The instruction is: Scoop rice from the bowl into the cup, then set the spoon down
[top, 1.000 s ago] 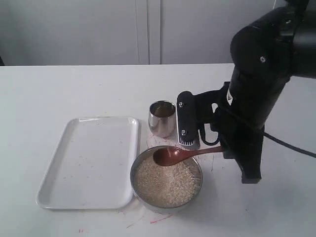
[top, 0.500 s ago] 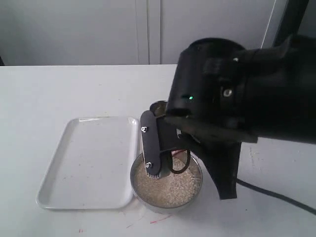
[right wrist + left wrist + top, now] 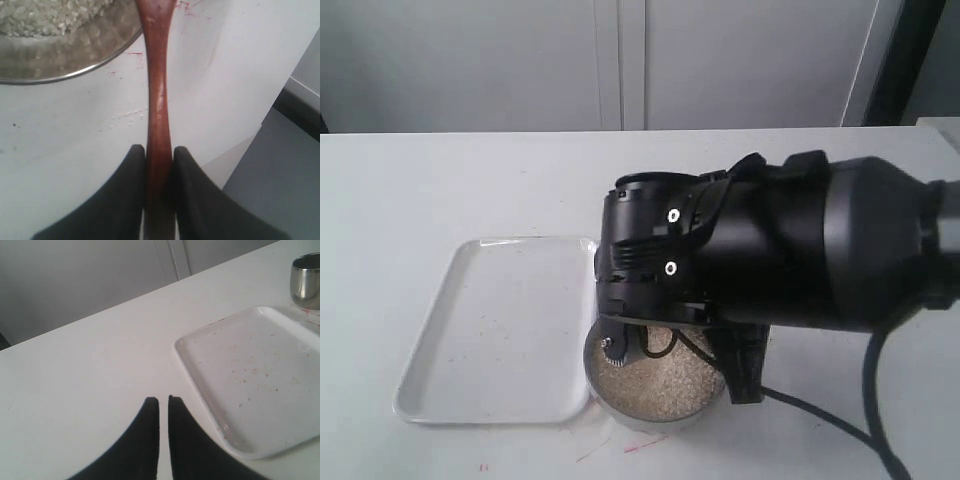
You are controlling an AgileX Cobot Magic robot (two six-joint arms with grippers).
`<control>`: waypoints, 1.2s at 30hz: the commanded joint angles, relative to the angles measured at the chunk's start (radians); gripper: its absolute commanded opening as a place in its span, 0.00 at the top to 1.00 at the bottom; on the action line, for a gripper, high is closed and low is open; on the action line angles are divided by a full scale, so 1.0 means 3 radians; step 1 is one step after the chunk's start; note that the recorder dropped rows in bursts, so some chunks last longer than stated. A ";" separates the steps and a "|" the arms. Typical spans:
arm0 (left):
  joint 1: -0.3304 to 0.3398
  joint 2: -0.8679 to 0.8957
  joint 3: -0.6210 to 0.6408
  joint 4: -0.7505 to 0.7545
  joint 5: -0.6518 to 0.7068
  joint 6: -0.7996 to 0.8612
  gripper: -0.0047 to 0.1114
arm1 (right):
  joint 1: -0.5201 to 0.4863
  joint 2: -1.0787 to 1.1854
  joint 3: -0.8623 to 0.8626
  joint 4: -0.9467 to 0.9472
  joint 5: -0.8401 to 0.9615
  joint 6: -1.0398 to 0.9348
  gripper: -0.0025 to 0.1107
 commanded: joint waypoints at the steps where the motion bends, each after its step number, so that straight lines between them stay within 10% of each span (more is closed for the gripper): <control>1: -0.0009 -0.0003 -0.0011 -0.0017 -0.0020 0.0005 0.84 | 0.0000 0.0053 0.0012 -0.0101 0.0017 0.0145 0.98; 36: -0.0009 -0.0003 -0.0011 -0.0017 -0.0020 0.0005 0.84 | -0.0034 0.0132 0.0320 0.0542 0.0017 0.0152 0.98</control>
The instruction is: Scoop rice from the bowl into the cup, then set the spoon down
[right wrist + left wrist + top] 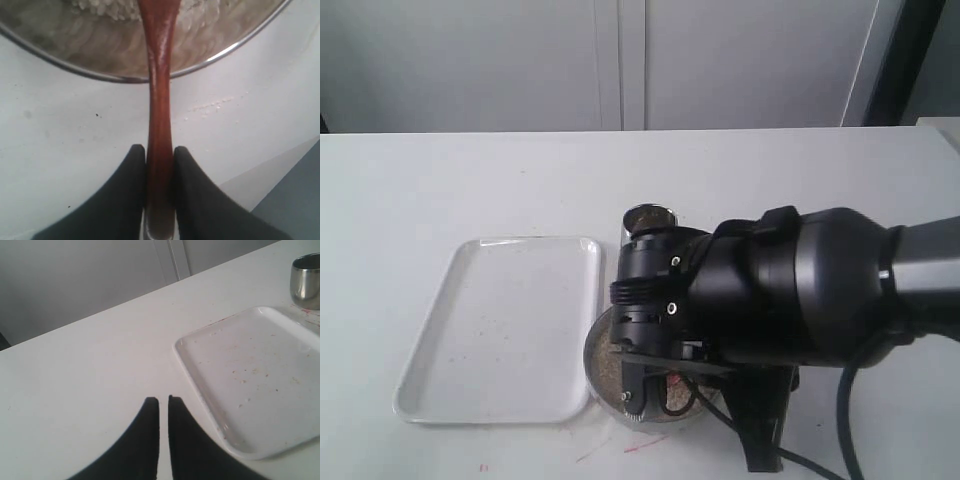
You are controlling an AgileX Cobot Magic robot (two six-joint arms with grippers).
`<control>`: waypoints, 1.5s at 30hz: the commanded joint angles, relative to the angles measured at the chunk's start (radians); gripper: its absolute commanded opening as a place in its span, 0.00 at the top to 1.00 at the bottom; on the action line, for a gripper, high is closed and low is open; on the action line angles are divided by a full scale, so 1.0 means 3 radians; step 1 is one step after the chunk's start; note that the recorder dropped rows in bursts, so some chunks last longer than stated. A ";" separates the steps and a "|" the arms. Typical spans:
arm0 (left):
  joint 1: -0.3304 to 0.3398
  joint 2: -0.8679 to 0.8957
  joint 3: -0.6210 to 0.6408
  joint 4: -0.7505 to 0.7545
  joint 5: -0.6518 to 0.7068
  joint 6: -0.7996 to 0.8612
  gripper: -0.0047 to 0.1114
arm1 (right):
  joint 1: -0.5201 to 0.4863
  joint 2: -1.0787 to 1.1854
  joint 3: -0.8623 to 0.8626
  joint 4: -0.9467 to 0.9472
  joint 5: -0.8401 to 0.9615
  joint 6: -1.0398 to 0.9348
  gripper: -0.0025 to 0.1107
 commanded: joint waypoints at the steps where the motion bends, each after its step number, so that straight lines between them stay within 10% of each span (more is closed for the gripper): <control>1: -0.0009 -0.0003 -0.0011 -0.0017 -0.0019 0.0005 0.84 | -0.0020 -0.0009 0.0010 0.0073 0.0023 0.0015 0.98; 45: -0.0009 -0.0003 -0.0011 -0.0017 -0.0019 0.0005 0.84 | -0.0289 -0.0149 -0.0003 0.0843 -0.0041 0.0188 0.98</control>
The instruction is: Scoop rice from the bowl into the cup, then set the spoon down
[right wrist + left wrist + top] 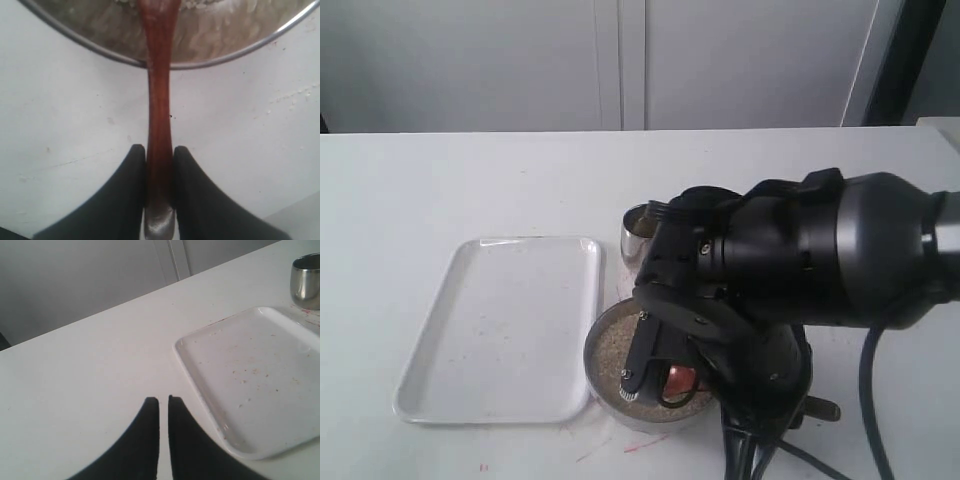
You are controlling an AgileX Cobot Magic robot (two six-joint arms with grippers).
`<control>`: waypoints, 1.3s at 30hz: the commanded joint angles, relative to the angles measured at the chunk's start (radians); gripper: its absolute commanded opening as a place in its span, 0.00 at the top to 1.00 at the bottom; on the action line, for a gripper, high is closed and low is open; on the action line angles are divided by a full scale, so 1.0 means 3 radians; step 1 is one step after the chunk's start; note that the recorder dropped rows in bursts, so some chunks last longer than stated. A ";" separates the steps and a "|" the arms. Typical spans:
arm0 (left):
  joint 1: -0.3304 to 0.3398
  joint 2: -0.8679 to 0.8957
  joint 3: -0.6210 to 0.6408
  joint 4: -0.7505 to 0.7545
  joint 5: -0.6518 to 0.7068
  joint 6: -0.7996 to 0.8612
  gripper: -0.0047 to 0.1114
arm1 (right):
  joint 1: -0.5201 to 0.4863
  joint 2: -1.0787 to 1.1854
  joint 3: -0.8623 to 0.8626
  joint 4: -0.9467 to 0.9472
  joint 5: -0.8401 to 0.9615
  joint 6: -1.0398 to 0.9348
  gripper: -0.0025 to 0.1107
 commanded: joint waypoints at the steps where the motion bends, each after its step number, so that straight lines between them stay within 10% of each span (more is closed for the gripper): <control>1: -0.0009 -0.0003 -0.0011 -0.0017 -0.0019 0.0005 0.84 | -0.0039 -0.0039 -0.0010 0.0013 -0.0025 -0.0021 0.98; 39: -0.0009 -0.0003 -0.0011 -0.0017 -0.0019 0.0005 0.84 | -0.0474 -0.0197 -0.0572 0.0094 0.0010 -0.0179 0.98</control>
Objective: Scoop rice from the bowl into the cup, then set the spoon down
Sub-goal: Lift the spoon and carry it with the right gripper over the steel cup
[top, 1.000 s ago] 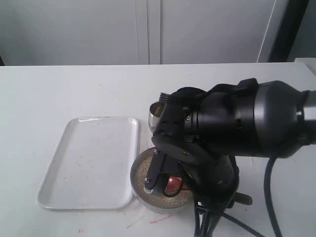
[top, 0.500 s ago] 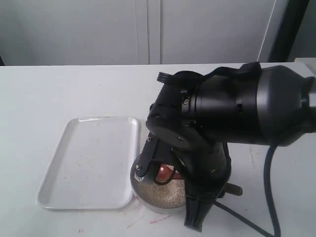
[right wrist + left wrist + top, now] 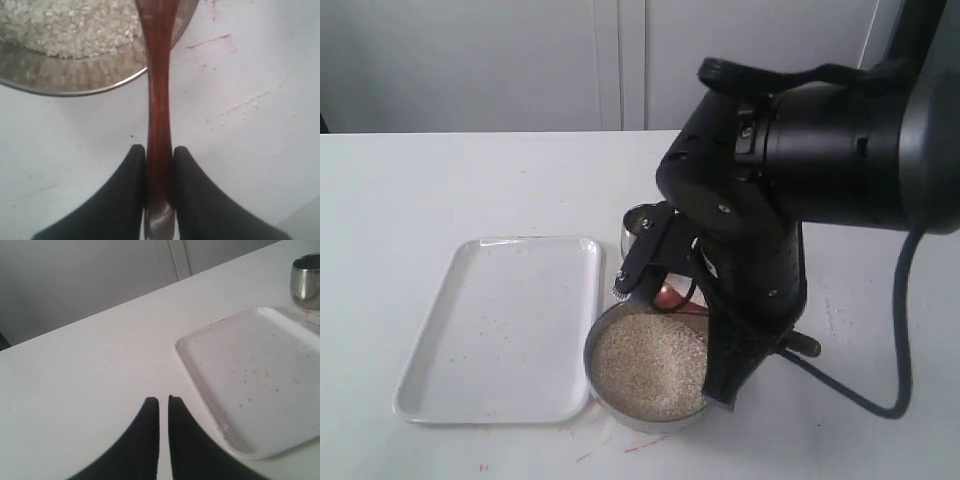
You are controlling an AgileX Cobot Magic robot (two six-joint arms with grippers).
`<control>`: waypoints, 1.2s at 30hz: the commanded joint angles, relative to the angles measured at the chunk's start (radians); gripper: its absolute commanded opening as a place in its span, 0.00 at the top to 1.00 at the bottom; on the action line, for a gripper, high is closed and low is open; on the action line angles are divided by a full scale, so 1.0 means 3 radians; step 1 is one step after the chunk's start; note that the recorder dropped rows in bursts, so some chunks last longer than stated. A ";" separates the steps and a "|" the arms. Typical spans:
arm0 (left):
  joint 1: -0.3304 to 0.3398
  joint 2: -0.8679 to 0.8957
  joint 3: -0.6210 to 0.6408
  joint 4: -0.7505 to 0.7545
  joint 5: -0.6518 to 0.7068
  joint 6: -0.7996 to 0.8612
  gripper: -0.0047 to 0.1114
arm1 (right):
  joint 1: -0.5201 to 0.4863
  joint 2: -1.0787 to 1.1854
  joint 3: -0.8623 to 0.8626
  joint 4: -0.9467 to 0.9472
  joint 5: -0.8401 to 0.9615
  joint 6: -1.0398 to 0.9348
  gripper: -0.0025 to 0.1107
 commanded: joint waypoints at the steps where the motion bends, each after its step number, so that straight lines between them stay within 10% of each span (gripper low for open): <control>1: -0.0009 -0.0003 -0.0011 -0.0017 -0.0013 0.0005 0.84 | -0.0152 -0.0034 -0.0137 -0.0007 -0.0031 -0.0106 0.98; 36: -0.0009 -0.0003 -0.0011 -0.0017 -0.0013 0.0005 0.84 | -0.0905 0.1099 -0.1270 -0.0612 -0.0456 -0.0205 0.98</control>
